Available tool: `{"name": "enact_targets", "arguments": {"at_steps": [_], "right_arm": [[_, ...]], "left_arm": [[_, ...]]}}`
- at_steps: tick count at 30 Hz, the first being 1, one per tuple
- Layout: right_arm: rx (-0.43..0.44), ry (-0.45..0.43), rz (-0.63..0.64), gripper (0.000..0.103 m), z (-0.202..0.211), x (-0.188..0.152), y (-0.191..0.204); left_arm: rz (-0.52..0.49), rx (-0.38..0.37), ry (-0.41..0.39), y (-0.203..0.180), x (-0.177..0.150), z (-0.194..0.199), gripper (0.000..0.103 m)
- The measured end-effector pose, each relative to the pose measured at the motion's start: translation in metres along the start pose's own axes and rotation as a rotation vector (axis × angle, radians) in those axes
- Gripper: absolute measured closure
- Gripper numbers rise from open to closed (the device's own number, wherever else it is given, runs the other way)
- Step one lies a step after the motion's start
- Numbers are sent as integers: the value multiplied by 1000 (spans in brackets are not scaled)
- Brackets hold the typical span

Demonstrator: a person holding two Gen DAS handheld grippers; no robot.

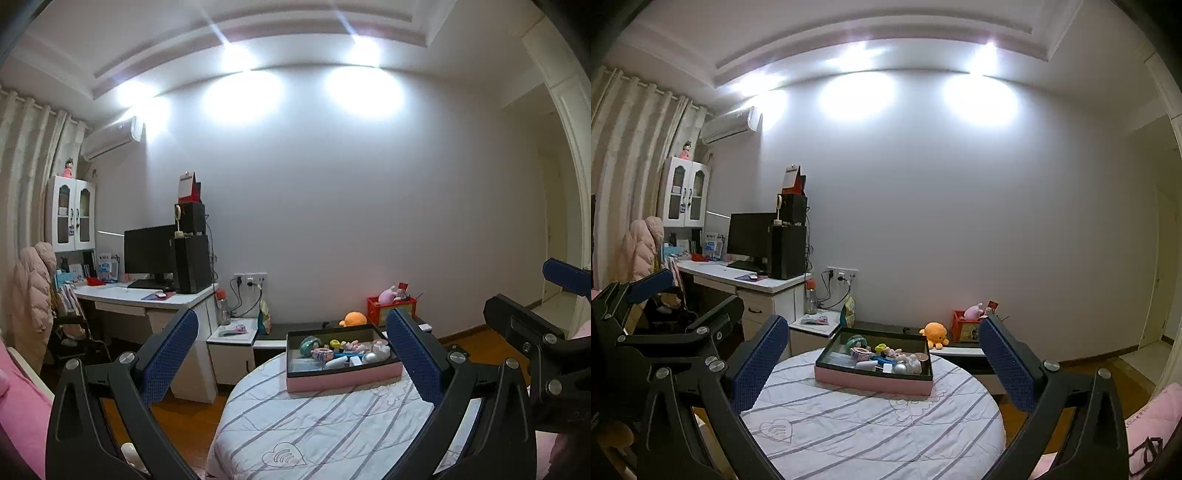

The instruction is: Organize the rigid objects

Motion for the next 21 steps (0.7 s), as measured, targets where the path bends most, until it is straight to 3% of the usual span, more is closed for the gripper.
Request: {"name": "enact_targets", "arguments": {"at_steps": [21], "right_arm": [[-21, -81, 28, 0, 64, 25, 15]], "left_arm": [[-12, 20, -80, 5, 26, 61, 0]]}}
Point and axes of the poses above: each gripper's, at about its wrist camera, not at the fingertips, and z roughly against the way its jaws point, y to its left, x to its top, the point moved 9 cm from there along -z, roughly the way its jaws point, and after that the axes turned 9 degrees about x, right-handed, at the moved point
